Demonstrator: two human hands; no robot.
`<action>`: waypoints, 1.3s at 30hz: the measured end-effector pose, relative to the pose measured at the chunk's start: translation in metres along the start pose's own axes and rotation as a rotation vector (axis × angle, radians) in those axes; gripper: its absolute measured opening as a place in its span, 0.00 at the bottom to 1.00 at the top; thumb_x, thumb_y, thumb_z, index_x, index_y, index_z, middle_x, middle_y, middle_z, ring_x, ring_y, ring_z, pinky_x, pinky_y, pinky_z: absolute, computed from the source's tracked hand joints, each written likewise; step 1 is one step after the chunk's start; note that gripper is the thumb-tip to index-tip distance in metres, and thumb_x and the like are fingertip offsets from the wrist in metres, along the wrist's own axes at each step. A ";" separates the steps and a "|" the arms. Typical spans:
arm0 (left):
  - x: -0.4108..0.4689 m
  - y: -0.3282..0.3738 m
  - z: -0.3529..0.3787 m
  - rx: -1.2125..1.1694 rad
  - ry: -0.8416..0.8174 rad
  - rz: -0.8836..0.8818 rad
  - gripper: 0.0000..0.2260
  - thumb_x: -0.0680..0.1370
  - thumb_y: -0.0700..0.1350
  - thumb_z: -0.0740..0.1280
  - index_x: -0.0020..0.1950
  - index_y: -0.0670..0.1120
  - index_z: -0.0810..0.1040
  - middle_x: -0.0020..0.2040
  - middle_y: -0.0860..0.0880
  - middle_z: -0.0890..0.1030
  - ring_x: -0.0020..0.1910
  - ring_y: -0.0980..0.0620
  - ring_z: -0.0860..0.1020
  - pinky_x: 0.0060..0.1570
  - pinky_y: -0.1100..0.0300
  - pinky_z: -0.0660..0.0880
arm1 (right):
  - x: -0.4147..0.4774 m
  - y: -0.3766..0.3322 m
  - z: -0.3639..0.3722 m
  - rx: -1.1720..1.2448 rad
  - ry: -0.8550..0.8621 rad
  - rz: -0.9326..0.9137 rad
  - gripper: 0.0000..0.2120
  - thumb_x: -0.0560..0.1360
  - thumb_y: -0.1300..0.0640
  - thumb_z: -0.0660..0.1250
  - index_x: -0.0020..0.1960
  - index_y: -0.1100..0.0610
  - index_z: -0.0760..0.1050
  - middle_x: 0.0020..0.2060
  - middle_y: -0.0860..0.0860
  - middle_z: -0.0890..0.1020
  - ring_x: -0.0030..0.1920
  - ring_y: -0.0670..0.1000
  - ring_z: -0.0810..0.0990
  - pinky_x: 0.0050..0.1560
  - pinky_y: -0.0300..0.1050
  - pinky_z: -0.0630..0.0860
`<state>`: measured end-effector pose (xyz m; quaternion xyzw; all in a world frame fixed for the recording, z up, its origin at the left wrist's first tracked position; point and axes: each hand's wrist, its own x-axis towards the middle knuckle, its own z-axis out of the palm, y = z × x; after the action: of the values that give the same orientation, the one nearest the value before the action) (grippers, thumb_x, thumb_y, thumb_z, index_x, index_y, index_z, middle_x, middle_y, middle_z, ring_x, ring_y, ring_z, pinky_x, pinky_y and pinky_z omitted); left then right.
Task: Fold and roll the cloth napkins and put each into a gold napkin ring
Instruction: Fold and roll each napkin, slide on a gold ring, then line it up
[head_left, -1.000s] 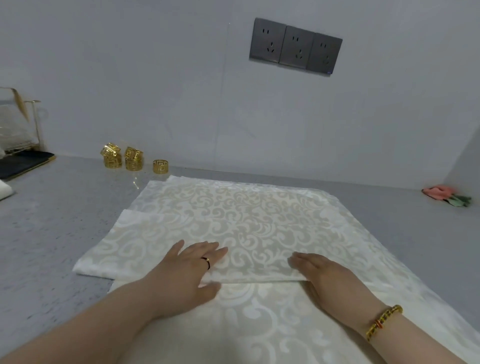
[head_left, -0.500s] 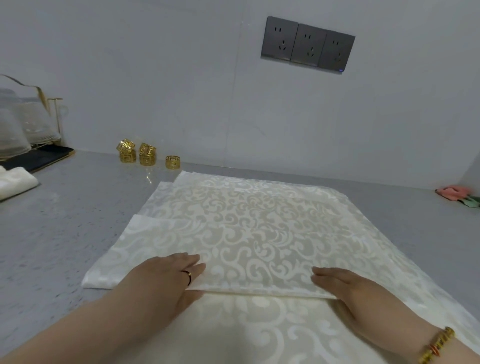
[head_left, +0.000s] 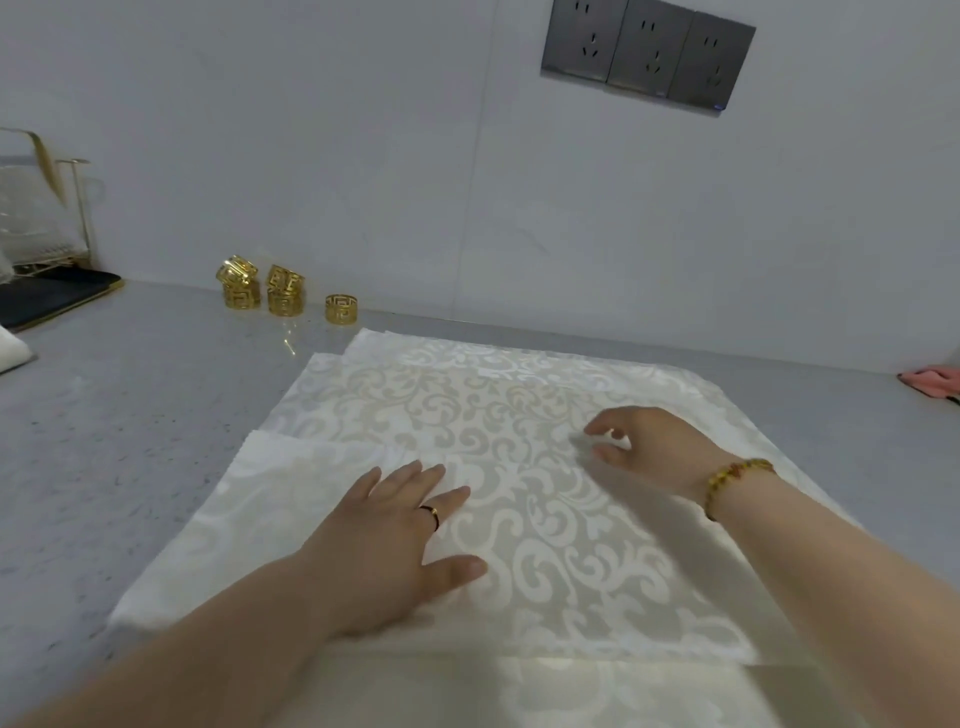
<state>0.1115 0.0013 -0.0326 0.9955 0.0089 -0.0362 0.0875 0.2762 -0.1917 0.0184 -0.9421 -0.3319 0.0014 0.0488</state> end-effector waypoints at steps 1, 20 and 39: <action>0.002 -0.003 0.001 0.004 -0.001 0.003 0.60 0.43 0.75 0.20 0.74 0.58 0.41 0.76 0.55 0.40 0.74 0.57 0.37 0.68 0.59 0.34 | 0.018 -0.002 0.004 0.012 0.002 0.035 0.16 0.79 0.54 0.57 0.65 0.54 0.69 0.64 0.50 0.74 0.63 0.50 0.72 0.58 0.38 0.66; 0.008 -0.002 0.004 0.062 -0.094 -0.017 0.32 0.74 0.67 0.44 0.73 0.58 0.36 0.74 0.56 0.35 0.72 0.57 0.32 0.70 0.54 0.32 | 0.132 -0.011 0.023 0.094 0.038 0.170 0.02 0.71 0.59 0.63 0.42 0.53 0.73 0.42 0.51 0.75 0.47 0.55 0.74 0.46 0.42 0.71; -0.033 -0.018 -0.024 0.203 0.940 0.048 0.38 0.57 0.43 0.79 0.64 0.42 0.67 0.60 0.37 0.75 0.58 0.42 0.66 0.62 0.49 0.56 | -0.066 -0.040 -0.021 0.076 0.374 -0.334 0.06 0.69 0.58 0.67 0.37 0.60 0.79 0.33 0.51 0.81 0.39 0.52 0.75 0.42 0.43 0.69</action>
<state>0.0799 0.0233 -0.0095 0.9075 0.0209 0.4189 -0.0229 0.1999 -0.2040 0.0409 -0.8556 -0.4676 -0.1687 0.1443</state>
